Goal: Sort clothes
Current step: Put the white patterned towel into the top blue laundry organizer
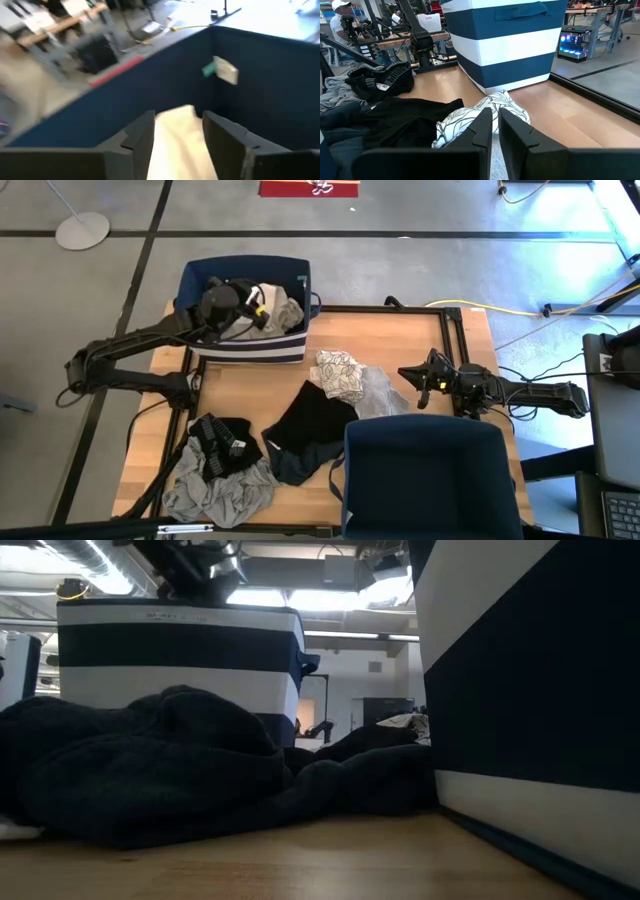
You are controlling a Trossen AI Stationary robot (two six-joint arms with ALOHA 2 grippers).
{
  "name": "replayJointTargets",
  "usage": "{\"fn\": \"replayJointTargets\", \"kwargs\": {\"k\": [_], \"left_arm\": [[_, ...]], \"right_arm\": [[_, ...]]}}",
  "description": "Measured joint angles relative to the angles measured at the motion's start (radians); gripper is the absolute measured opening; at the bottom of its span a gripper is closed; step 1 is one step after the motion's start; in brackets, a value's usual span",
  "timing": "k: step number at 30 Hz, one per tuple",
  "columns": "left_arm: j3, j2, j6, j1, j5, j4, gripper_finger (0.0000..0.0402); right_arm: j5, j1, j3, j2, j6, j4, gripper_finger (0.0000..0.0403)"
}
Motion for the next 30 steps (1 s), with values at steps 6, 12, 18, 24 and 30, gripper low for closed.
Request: {"fn": "replayJointTargets", "kwargs": {"k": [6,12,18,24,30], "left_arm": [[0.024,-0.02,-0.054,0.008,0.157,-0.006,0.0195],[0.08,-0.02,-0.069,-0.043,0.327,0.025,0.0217],[0.088,-0.02,-0.036,-0.165,0.494,0.084,0.0221],[0.088,-0.012,-0.016,-0.313,0.496,0.085,0.0215],[0.088,0.053,0.031,-0.424,0.491,0.089,0.0214]], "right_arm": [[0.0,0.0,0.0,0.0,0.0,0.0,0.0035],[0.0,0.0,0.0,0.0,0.0,0.0,0.0035],[0.0,0.0,0.0,0.0,0.0,0.0,0.0035],[0.014,0.0,0.0,0.0,0.0,0.0,0.0035],[0.019,0.0,0.0,0.0,0.0,0.001,0.0035]]}}
